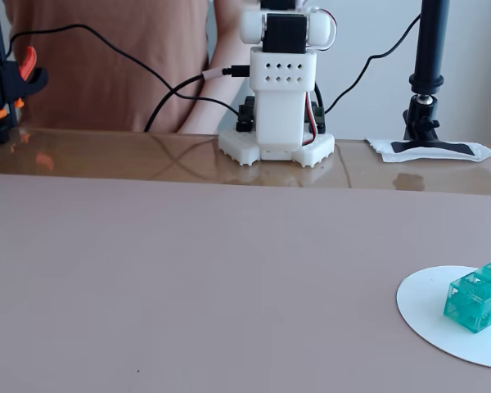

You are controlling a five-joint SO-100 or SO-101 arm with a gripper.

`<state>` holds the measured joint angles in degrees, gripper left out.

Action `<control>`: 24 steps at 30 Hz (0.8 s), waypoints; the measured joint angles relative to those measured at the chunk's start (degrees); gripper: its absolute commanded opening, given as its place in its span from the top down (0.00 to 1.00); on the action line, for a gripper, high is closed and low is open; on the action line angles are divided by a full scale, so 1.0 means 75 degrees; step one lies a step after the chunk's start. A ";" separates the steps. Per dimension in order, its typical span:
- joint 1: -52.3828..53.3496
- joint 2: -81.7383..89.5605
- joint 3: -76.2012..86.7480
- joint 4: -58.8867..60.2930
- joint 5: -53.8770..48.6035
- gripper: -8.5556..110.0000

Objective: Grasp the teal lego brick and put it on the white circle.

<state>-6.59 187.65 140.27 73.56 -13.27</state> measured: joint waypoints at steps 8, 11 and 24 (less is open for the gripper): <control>0.0117 0.0563 0.1242 -0.0293 0.0000 0.93; 0.0117 0.0563 0.1781 -0.0422 0.0000 0.93; 0.0035 0.0563 0.3633 -0.0574 0.0117 0.93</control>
<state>-6.33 191.87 167.52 69.26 -12.39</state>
